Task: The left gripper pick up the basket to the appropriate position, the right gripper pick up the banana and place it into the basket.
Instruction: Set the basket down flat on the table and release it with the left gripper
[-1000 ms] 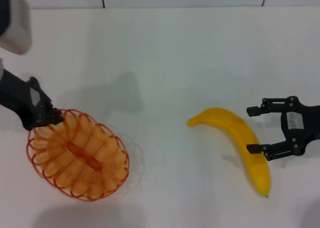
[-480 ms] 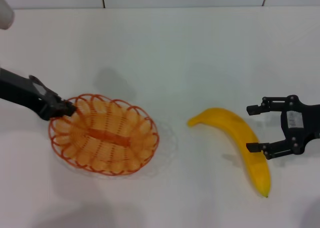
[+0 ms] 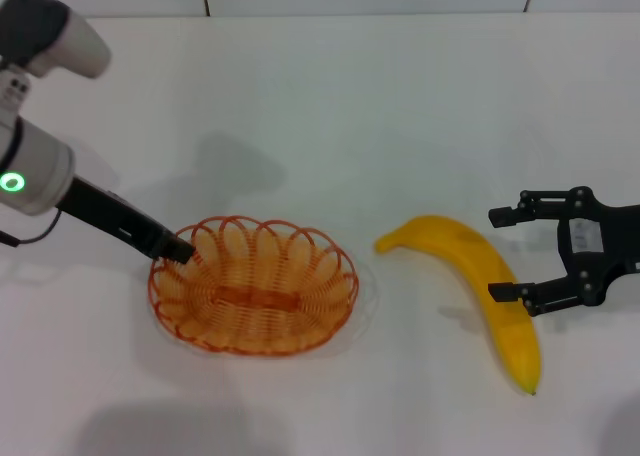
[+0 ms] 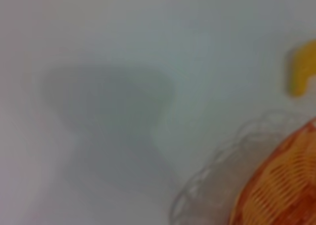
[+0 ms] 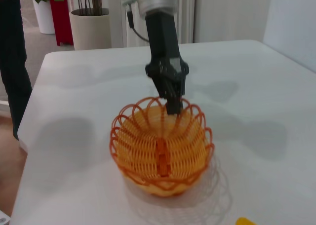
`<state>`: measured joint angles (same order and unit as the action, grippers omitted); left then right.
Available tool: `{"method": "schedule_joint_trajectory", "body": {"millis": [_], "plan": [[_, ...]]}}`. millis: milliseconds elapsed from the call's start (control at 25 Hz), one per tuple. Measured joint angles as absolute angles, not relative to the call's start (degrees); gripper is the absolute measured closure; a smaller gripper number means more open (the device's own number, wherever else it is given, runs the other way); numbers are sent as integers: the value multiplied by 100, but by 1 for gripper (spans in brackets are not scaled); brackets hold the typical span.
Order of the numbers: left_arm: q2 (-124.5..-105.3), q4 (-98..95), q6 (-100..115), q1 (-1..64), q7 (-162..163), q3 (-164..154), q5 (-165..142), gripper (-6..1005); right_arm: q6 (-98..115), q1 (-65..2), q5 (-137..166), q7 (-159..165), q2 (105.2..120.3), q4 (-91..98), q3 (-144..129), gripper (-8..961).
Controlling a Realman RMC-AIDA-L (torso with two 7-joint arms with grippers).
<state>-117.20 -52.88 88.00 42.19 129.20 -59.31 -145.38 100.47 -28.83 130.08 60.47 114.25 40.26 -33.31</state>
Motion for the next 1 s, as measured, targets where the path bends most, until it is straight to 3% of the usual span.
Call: {"method": "schedule_joint_trajectory", "body": {"millis": [1000], "plan": [[-11680,-4810,8392,4417,13256,-6210,-14374,937,10018,-2850,13007,6047,11419,4025,-3331,76]]}}
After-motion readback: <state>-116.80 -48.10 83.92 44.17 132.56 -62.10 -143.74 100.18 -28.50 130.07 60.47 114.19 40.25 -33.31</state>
